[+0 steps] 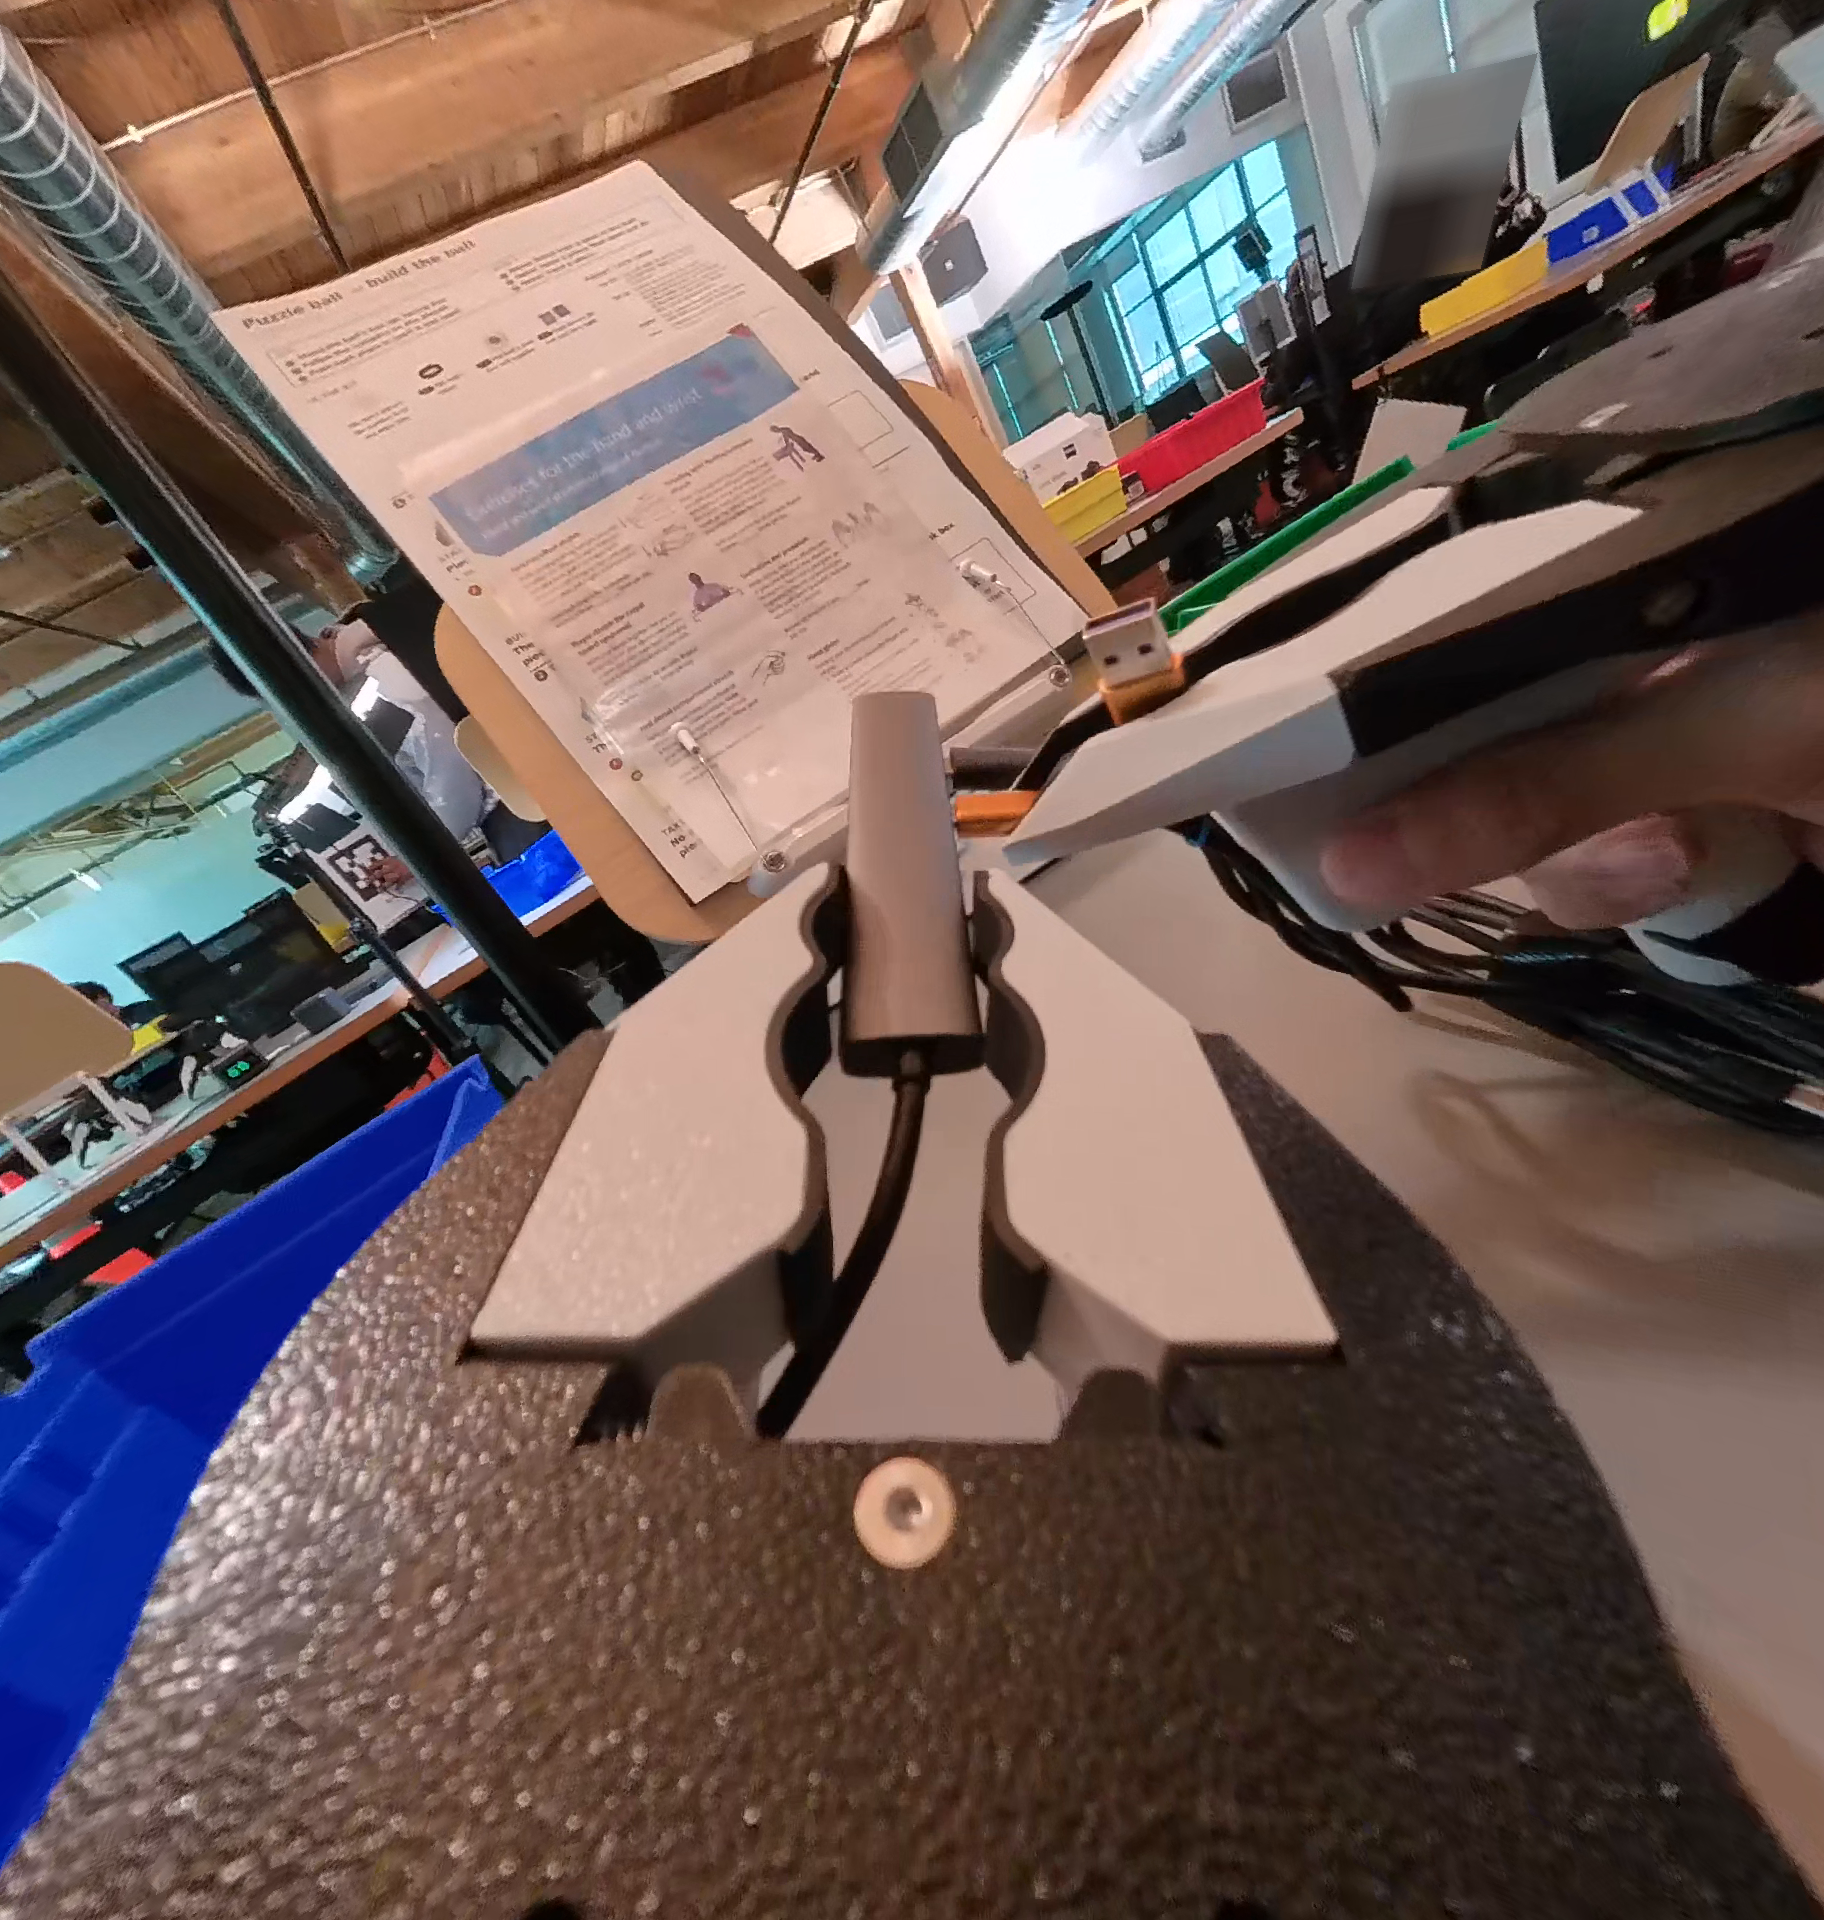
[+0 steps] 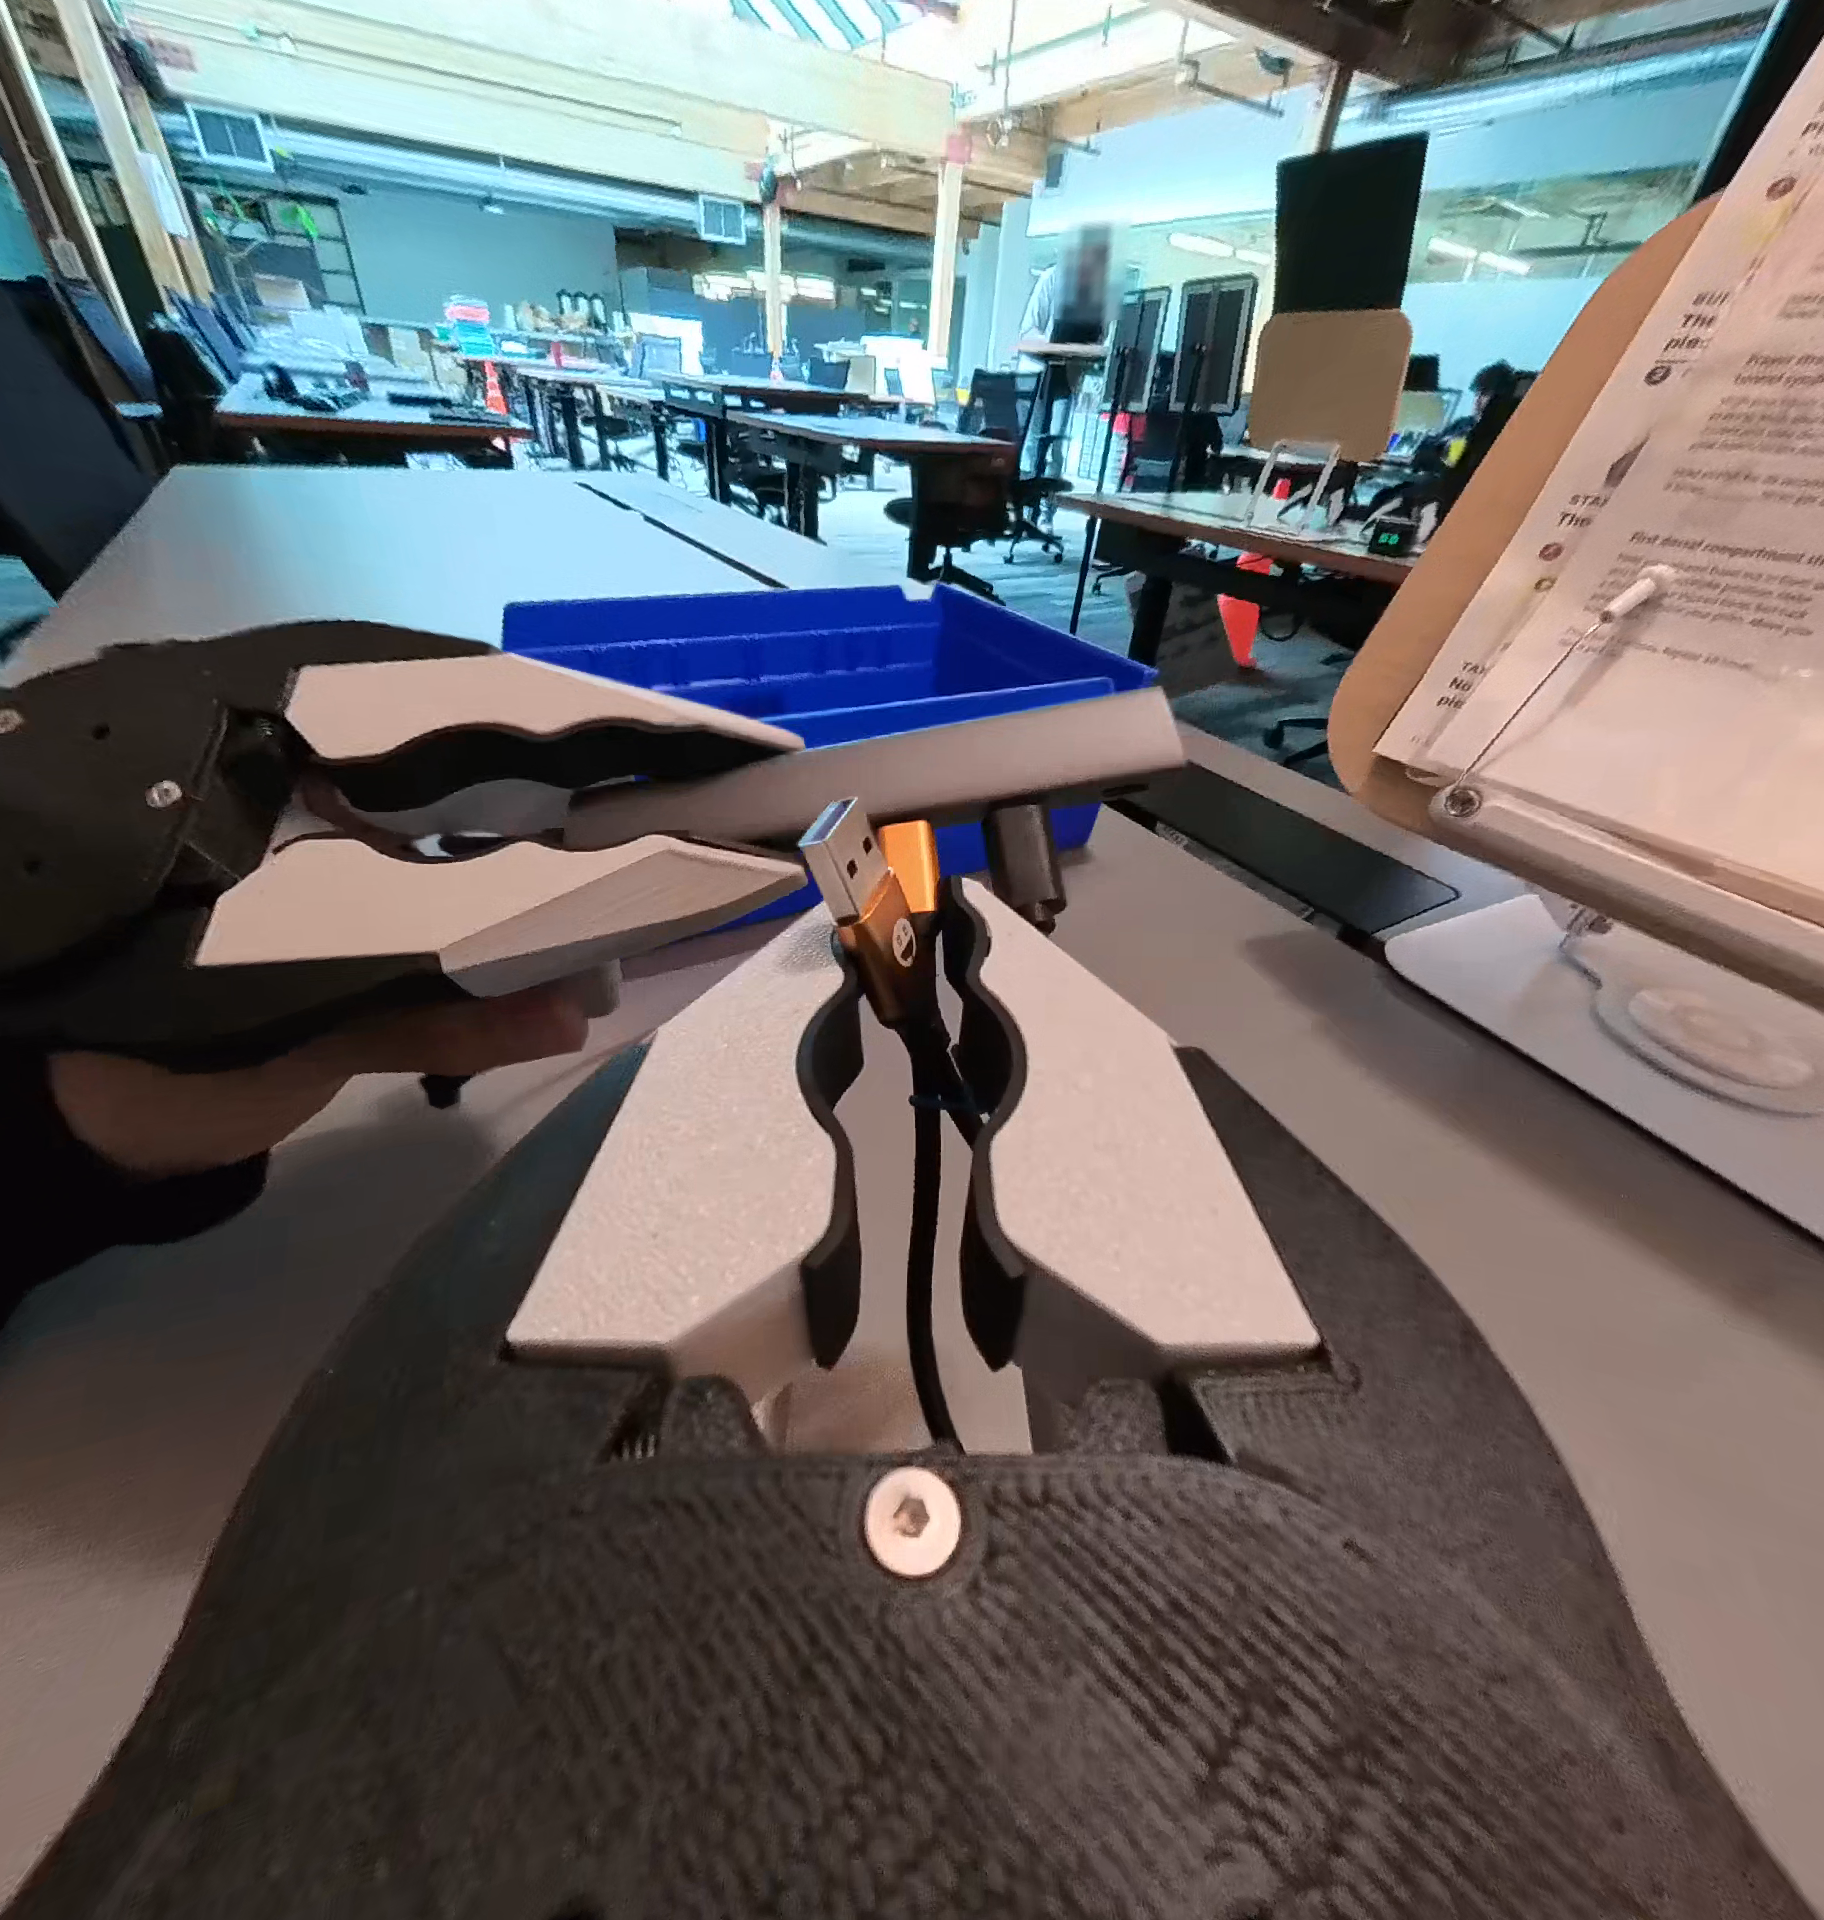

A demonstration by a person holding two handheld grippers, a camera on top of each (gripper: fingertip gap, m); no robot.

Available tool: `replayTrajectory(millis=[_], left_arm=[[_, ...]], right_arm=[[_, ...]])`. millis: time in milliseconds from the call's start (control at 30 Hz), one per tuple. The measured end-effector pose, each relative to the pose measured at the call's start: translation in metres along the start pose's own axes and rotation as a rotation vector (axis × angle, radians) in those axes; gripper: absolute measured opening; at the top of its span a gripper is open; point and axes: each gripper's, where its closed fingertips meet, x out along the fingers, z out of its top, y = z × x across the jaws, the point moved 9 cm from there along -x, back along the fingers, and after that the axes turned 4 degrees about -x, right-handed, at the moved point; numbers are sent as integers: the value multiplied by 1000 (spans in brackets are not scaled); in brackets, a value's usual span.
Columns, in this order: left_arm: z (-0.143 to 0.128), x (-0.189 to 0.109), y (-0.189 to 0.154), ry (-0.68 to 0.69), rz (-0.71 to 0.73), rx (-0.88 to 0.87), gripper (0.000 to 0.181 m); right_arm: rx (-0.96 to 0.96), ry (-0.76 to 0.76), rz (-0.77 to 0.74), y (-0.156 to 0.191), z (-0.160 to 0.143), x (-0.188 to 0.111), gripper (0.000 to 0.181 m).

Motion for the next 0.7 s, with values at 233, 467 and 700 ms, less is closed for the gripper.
replayTrajectory(millis=[233,467,700], left_arm=[[-3,1,1,10,-5,35,22],[3,-1,5,60,27,-2,21],[6,-1,6,83,36,-153,22]], right_arm=[[86,-6,27,-3,-1,0,11],[140,-67,34,1,1,1,10],[-15,-128,-107,11,1,4,11]])
